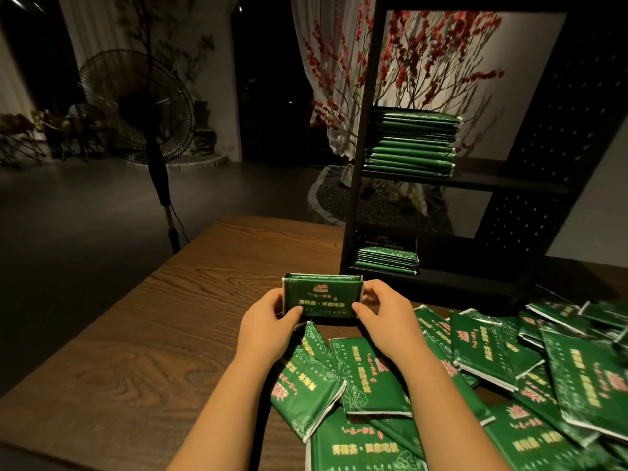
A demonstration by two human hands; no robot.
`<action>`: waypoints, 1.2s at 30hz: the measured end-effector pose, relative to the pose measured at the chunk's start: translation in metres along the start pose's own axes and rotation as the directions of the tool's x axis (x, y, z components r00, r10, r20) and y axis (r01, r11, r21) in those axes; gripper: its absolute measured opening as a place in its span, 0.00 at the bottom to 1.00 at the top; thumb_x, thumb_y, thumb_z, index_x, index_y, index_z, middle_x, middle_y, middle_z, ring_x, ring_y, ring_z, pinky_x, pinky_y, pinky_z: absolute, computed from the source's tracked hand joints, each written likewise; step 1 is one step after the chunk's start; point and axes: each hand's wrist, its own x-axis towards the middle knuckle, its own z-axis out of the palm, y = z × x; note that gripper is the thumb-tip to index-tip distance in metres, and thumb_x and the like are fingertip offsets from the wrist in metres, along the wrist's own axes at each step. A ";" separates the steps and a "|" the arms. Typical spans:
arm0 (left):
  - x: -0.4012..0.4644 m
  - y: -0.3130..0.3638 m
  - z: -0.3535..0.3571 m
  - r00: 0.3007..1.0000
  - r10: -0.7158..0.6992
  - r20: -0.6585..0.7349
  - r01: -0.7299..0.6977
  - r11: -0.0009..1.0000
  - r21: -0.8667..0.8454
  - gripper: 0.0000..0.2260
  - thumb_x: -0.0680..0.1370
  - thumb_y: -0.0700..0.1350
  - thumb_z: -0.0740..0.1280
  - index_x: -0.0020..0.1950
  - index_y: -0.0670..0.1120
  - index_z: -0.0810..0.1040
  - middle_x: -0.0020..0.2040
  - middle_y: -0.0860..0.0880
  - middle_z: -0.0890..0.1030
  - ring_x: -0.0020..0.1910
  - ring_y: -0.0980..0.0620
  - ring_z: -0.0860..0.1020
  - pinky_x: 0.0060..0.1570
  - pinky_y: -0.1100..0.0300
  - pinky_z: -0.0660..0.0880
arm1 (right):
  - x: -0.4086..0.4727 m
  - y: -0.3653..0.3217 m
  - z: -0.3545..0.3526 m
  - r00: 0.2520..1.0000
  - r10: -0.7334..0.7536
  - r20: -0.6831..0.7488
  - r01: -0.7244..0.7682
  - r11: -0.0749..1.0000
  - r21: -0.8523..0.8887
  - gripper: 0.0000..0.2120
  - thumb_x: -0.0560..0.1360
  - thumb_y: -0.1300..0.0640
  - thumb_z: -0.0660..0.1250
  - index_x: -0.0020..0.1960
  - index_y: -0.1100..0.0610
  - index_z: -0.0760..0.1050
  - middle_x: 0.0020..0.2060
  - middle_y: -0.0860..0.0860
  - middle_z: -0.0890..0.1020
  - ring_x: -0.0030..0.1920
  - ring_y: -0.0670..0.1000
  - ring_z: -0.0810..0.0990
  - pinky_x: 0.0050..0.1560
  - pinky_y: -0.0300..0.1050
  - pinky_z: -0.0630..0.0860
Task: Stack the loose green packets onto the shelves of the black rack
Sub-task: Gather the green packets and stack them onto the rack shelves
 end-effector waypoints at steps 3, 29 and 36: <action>0.000 0.006 -0.005 0.999 0.022 -0.030 -0.026 0.992 -0.124 0.06 0.78 0.45 0.70 0.53 0.55 0.80 0.48 0.60 0.83 0.47 0.64 0.80 0.41 0.67 0.73 | 0.001 -0.004 -0.006 0.997 0.001 -0.075 0.015 0.979 0.202 0.06 0.77 0.57 0.69 0.53 0.49 0.76 0.46 0.40 0.79 0.48 0.42 0.77 0.44 0.33 0.71; 0.040 0.204 0.014 0.985 0.061 0.164 0.006 0.925 -0.380 0.17 0.78 0.33 0.58 0.34 0.48 0.59 0.40 0.45 0.66 0.30 0.52 0.65 0.27 0.60 0.59 | 0.023 -0.052 -0.155 0.841 0.109 -0.530 0.272 0.761 0.589 0.04 0.77 0.60 0.68 0.44 0.53 0.78 0.36 0.50 0.80 0.30 0.43 0.78 0.29 0.36 0.73; 0.051 0.267 0.004 0.971 0.014 0.237 0.154 0.726 -0.671 0.06 0.83 0.47 0.61 0.48 0.47 0.75 0.32 0.53 0.73 0.24 0.57 0.66 0.30 0.63 0.57 | 0.066 -0.078 -0.203 0.881 0.140 -0.452 0.265 0.646 0.716 0.03 0.77 0.63 0.68 0.50 0.58 0.80 0.43 0.54 0.82 0.37 0.47 0.81 0.37 0.36 0.80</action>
